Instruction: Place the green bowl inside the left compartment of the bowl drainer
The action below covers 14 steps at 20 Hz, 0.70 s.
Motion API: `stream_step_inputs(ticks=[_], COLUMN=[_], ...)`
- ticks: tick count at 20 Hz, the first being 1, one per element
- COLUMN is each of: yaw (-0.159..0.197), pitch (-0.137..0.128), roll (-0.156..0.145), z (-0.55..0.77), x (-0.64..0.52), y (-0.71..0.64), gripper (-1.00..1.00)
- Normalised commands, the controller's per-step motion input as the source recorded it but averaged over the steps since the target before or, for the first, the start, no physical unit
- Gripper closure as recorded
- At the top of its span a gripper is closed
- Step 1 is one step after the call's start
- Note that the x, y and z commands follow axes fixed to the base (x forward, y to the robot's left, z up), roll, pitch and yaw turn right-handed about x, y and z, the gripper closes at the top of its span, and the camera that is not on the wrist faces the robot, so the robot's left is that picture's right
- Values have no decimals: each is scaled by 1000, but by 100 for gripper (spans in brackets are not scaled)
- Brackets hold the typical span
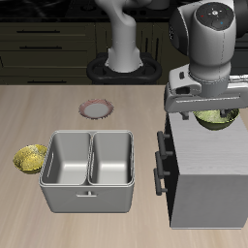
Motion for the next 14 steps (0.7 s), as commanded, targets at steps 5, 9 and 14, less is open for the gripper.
stream_step_inputs(ticks=[5, 9, 14], yaw=[-17, 17, 1], pitch=[30, 8, -2], roll=[-5, -13, -6], z=[-152, -62, -1], x=[-49, -108, -161], y=[-155, -239, -262], gripper=[-100, -100, -100])
